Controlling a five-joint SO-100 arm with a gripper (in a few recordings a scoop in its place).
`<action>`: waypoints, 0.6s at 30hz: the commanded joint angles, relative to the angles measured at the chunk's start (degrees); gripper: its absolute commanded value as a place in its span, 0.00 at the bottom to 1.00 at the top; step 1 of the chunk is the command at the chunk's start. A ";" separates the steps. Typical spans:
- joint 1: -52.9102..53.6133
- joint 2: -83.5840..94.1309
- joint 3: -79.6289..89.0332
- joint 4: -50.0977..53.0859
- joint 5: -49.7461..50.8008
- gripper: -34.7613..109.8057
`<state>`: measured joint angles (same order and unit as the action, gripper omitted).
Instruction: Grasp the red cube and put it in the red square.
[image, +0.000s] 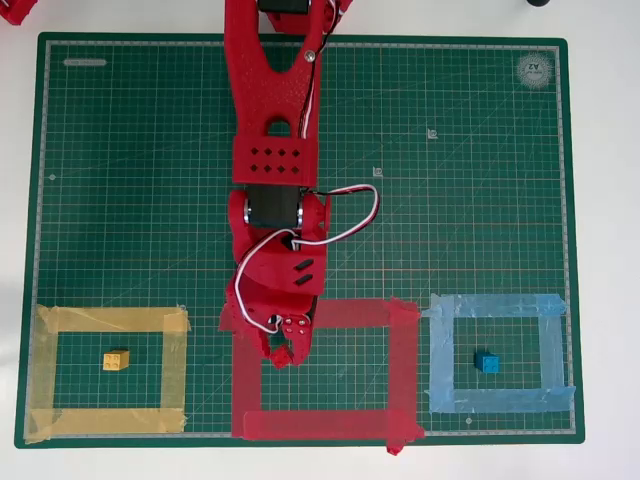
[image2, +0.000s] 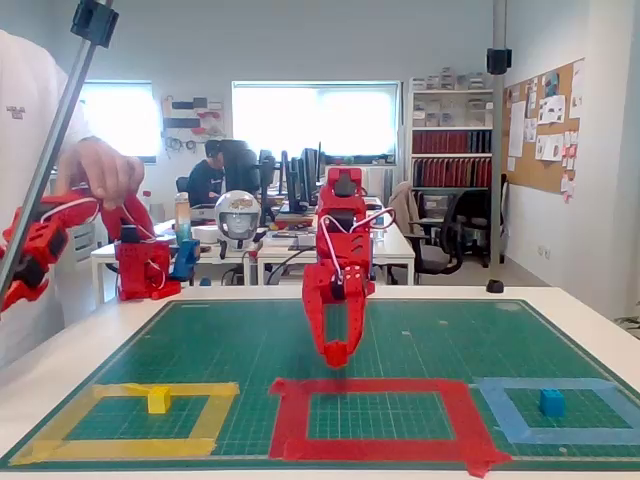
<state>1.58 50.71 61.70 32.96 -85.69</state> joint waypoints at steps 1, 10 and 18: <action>1.32 0.09 -3.08 -4.39 -4.75 0.23; 2.11 -11.25 -12.48 -4.57 -6.06 0.23; 1.67 -12.92 -12.57 -4.57 -6.33 0.23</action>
<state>2.64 36.21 52.91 29.44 -91.23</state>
